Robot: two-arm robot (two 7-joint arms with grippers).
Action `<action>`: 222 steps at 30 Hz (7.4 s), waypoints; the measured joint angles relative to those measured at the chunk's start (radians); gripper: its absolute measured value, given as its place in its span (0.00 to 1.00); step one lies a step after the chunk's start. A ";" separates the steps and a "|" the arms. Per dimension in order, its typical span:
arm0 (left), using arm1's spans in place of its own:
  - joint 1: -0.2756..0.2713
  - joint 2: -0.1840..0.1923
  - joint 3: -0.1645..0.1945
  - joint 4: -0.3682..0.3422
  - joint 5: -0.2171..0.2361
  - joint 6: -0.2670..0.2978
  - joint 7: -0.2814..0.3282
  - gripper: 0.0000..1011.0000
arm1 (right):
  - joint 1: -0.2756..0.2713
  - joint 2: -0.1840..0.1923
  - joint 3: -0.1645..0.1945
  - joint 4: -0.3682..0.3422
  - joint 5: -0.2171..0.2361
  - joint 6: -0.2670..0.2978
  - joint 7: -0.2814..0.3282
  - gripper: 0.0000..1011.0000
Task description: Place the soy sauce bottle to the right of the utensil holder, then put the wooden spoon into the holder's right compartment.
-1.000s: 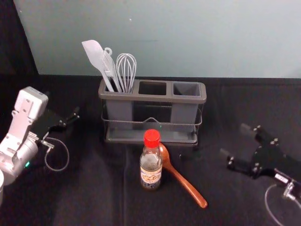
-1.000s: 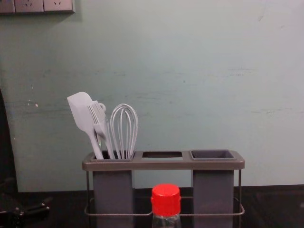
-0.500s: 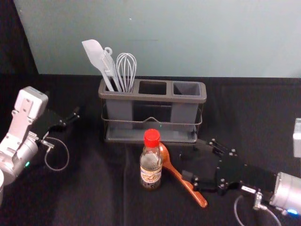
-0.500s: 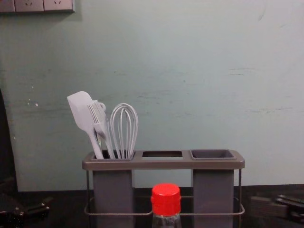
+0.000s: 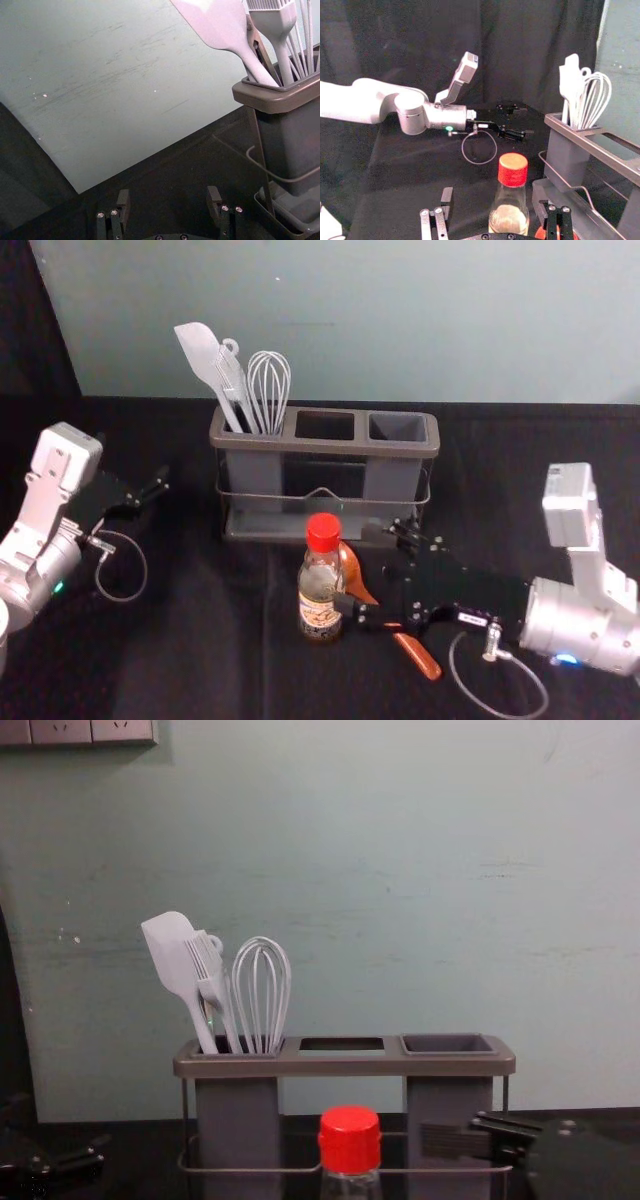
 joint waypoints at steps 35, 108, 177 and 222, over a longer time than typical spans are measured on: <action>0.000 0.000 0.000 0.000 0.000 0.000 0.000 0.99 | 0.159 -0.145 -0.093 0.153 -0.050 0.042 -0.052 0.99; 0.000 0.000 0.000 0.000 0.000 0.000 0.000 0.99 | -0.202 0.140 0.322 -0.088 0.076 -0.050 -0.193 0.38; 0.000 0.000 0.000 0.000 0.000 0.000 0.000 0.99 | 0.154 -0.141 0.207 0.371 -0.093 -0.041 -0.167 0.38; 0.000 0.000 0.000 0.000 0.000 0.000 0.000 0.99 | 0.075 -0.093 0.269 0.211 -0.105 -0.024 -0.225 0.99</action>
